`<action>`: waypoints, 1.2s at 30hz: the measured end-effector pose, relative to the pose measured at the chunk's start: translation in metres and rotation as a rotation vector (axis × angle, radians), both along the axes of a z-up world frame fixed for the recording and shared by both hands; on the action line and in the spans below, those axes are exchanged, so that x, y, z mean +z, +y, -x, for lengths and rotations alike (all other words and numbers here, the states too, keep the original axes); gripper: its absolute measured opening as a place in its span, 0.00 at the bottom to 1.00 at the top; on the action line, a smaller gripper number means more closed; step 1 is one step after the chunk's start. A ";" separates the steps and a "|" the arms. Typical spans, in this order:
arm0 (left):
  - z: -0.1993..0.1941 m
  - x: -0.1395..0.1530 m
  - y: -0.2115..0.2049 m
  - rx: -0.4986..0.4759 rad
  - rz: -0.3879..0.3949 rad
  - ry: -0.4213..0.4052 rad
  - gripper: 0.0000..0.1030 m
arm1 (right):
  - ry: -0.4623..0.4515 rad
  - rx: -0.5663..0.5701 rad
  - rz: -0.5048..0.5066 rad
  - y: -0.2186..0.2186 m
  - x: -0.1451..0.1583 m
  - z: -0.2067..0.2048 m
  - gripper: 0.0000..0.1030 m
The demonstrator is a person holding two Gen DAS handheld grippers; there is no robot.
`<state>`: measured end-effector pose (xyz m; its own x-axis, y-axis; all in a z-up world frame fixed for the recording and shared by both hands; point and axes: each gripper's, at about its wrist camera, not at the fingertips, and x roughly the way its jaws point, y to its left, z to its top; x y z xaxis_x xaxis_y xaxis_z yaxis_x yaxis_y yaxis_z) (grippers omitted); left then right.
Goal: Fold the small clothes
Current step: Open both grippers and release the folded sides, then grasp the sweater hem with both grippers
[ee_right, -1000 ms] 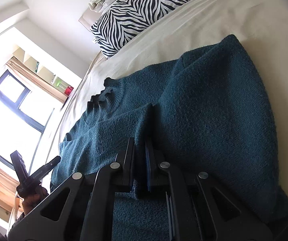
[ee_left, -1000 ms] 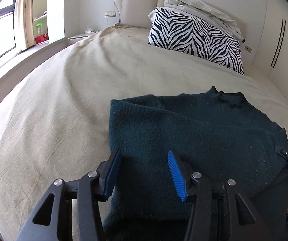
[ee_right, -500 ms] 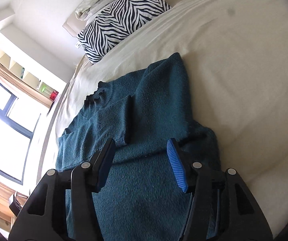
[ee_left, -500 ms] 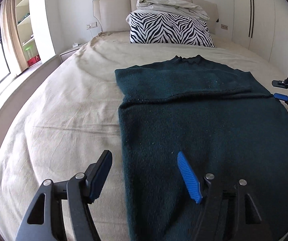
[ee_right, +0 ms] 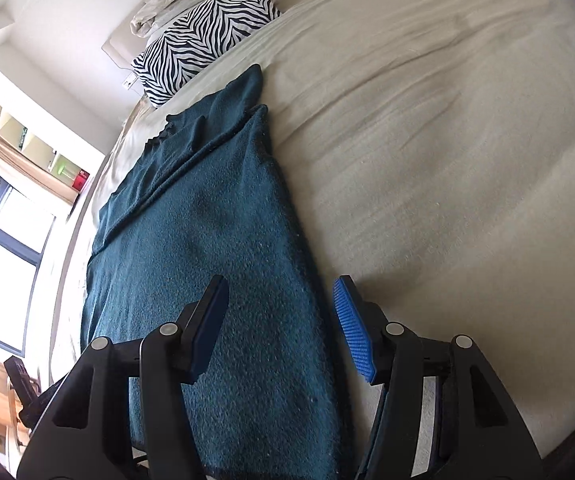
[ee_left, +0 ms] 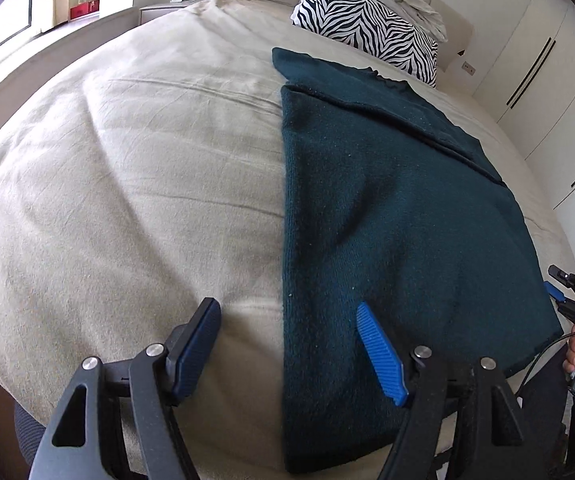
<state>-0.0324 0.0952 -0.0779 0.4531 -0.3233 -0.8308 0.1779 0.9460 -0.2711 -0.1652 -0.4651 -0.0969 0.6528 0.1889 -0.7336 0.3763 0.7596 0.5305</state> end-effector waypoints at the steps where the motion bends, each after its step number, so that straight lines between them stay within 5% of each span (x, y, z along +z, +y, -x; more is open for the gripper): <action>1: 0.003 0.000 0.001 -0.010 0.016 0.016 0.70 | 0.006 0.002 -0.003 -0.001 -0.002 0.005 0.52; 12: 0.024 -0.008 -0.004 -0.078 0.001 0.113 0.55 | 0.044 0.053 -0.019 0.009 0.008 0.046 0.52; 14: 0.025 -0.010 -0.006 -0.090 0.001 0.118 0.48 | 0.064 0.059 -0.013 0.012 0.010 0.052 0.52; 18: 0.026 -0.014 -0.008 -0.107 0.032 0.147 0.17 | 0.099 0.050 -0.038 0.011 0.011 0.066 0.52; 22: 0.026 -0.015 -0.010 -0.122 0.039 0.156 0.09 | 0.130 0.062 -0.049 0.011 0.009 0.073 0.51; 30: 0.024 -0.011 -0.008 -0.125 0.067 0.163 0.07 | 0.174 0.092 -0.075 0.012 -0.003 0.072 0.10; 36: 0.027 -0.002 -0.008 -0.143 0.095 0.147 0.07 | 0.143 0.101 -0.076 0.011 0.004 0.080 0.06</action>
